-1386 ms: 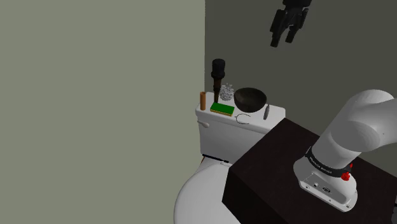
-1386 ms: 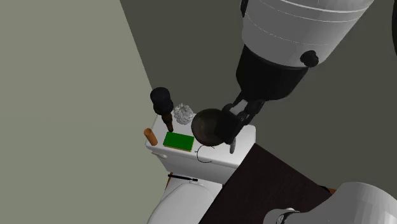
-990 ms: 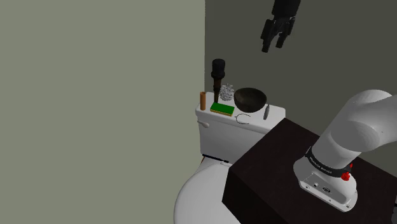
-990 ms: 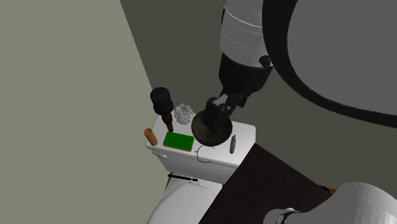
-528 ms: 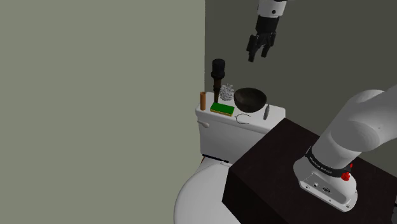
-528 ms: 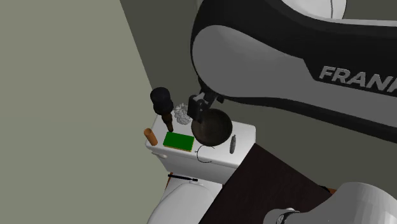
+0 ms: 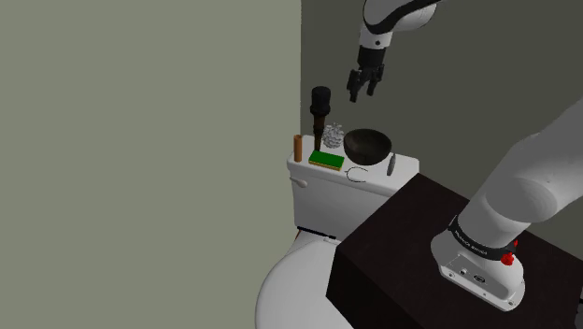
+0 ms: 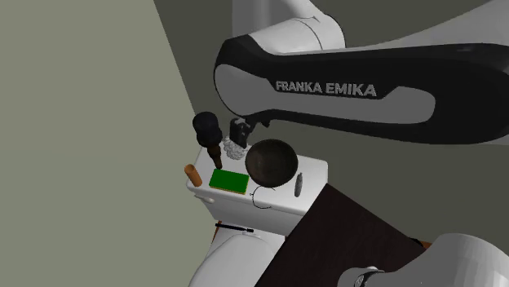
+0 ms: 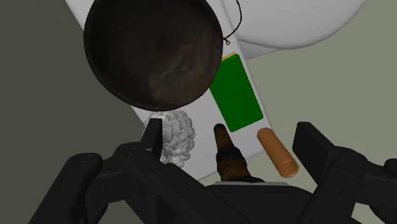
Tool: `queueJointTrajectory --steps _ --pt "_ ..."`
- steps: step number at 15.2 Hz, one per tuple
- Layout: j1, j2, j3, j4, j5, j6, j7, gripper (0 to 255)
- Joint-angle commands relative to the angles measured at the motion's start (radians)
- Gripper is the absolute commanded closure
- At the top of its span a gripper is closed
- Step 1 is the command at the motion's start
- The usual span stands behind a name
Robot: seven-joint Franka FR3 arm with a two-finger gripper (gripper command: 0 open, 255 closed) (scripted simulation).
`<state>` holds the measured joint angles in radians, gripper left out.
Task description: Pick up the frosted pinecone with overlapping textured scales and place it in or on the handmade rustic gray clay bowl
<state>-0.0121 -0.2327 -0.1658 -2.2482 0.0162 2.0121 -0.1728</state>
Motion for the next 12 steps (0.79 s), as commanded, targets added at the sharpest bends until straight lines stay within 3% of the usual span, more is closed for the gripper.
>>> queueJointTrajectory --steps 1,12 --pt "0.000 0.077 -0.010 0.031 0.010 0.044 -0.024 0" --pt "-0.030 0.498 -0.028 0.294 0.100 0.187 -0.155 0"
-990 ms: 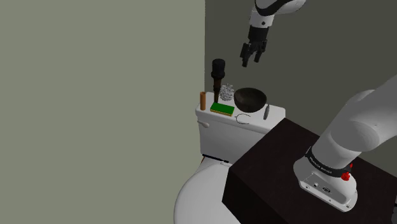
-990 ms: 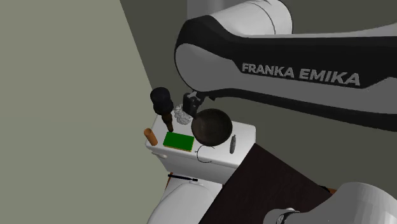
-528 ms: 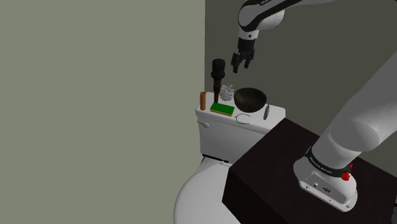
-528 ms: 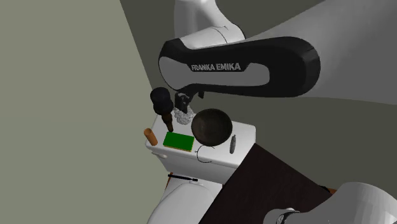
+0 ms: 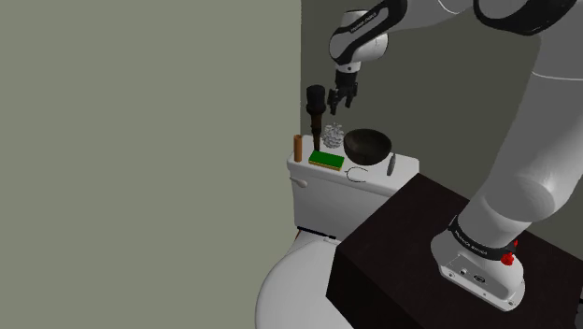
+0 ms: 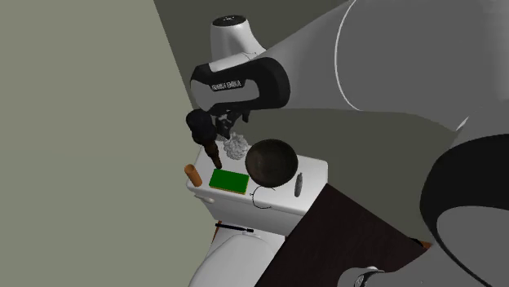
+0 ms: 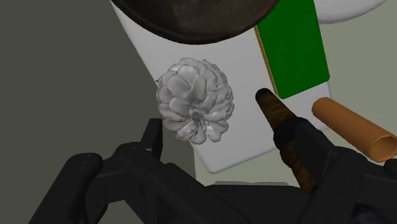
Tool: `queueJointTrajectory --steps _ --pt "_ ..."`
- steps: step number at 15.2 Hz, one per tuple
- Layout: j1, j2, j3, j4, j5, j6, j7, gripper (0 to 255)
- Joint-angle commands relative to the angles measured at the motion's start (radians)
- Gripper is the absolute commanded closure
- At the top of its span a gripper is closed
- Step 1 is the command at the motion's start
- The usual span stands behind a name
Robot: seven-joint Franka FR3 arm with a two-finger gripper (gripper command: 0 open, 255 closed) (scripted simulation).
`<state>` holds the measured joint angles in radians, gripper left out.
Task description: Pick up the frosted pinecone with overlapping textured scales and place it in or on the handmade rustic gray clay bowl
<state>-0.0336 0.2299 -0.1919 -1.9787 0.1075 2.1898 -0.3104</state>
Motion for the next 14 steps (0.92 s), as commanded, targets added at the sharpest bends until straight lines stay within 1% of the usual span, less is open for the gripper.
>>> queueJointTrajectory --steps 1,3,4,6,11,14 --pt "-0.014 0.075 0.000 0.057 0.016 0.015 -0.028 0" --pt "-0.031 0.154 0.010 0.126 0.029 0.023 -0.044 0" --pt "-0.043 0.158 0.023 0.130 0.023 0.024 -0.041 0" --pt "-0.077 0.170 0.062 0.122 0.009 0.047 -0.032 0" --pt "-0.191 0.210 0.188 0.104 -0.051 0.111 0.006 0" --pt "-0.244 0.210 0.246 0.104 -0.084 0.111 0.028 0"
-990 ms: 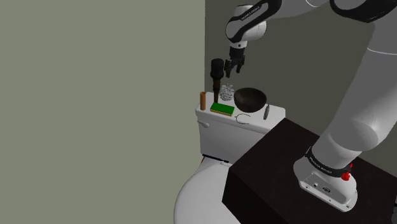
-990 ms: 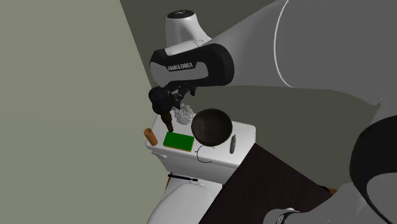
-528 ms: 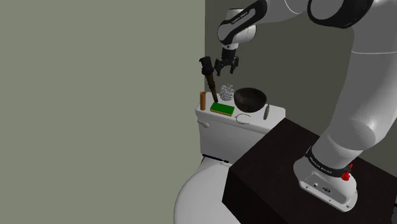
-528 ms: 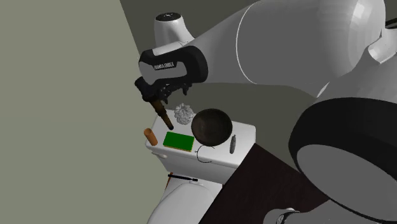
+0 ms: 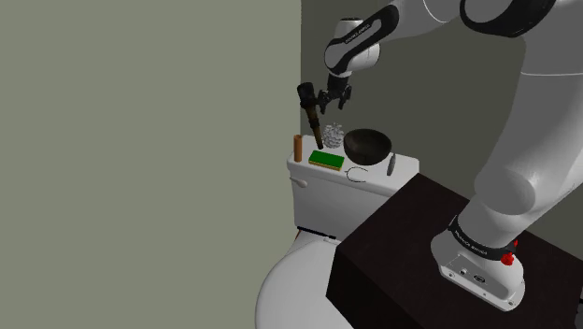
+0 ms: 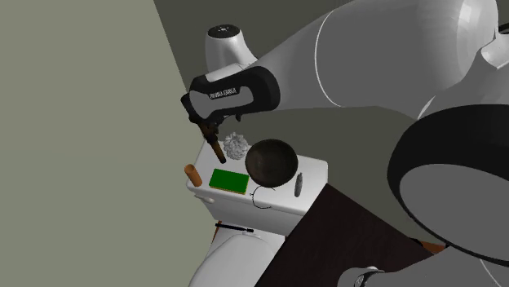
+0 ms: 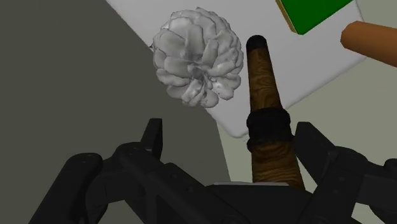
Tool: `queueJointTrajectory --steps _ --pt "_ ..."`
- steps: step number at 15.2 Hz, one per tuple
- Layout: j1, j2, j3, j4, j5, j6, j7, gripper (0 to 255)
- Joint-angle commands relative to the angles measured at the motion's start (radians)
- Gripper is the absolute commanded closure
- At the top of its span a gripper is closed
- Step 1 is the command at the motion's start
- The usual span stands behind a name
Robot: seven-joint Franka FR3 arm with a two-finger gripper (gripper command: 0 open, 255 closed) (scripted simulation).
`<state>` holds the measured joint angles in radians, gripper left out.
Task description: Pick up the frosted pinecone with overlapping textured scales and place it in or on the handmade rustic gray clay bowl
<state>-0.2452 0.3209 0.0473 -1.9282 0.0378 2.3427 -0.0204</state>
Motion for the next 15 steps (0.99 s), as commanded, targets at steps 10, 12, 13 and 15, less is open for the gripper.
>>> queueJointTrajectory --steps 10,12,13,15 --pt "-0.104 0.074 0.107 0.030 -0.065 -0.069 -0.207 255" --pt "-0.112 0.067 0.105 0.039 -0.062 -0.084 -0.218 255" --pt "-0.116 0.067 0.103 0.033 -0.061 -0.079 -0.225 255" --pt "-0.099 0.039 0.116 0.042 -0.063 -0.085 0.025 255"
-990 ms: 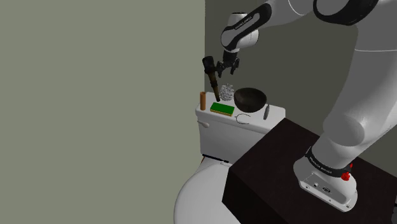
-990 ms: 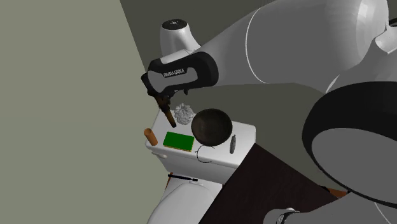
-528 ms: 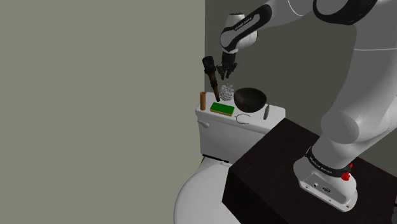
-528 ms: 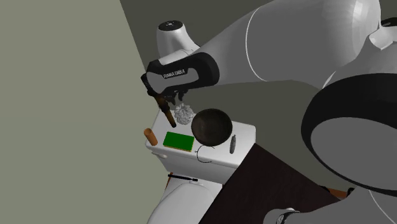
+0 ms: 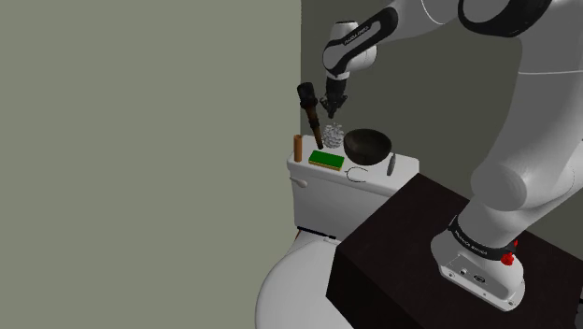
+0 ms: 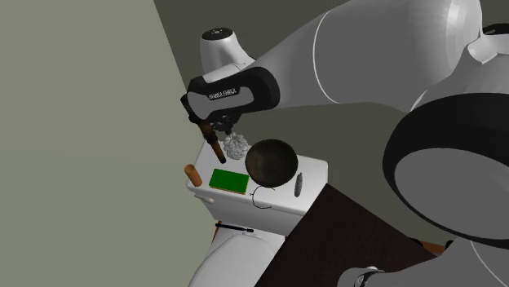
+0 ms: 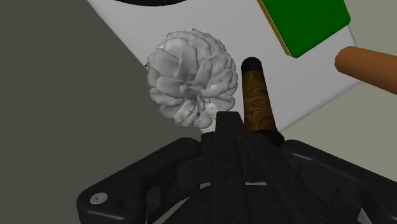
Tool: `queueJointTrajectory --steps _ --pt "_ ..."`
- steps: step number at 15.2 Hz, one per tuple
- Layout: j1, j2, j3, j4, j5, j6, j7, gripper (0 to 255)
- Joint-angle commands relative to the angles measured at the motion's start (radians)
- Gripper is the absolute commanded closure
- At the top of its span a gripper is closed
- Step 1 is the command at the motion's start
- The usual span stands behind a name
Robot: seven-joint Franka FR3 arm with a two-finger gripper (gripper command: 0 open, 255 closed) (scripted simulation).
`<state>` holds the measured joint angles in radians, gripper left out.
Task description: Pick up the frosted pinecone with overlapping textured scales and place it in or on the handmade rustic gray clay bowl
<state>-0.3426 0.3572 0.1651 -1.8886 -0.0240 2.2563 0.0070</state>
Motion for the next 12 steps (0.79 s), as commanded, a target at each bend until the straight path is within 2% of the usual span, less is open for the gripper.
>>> queueJointTrajectory --steps 1,3,12 --pt "-0.002 0.002 -0.001 0.003 -0.001 0.002 -0.002 0" --pt "-0.006 0.016 -0.016 -0.053 -0.020 0.172 0.008 0" --pt "-0.016 0.098 -0.006 -0.049 -0.051 0.257 0.028 0"
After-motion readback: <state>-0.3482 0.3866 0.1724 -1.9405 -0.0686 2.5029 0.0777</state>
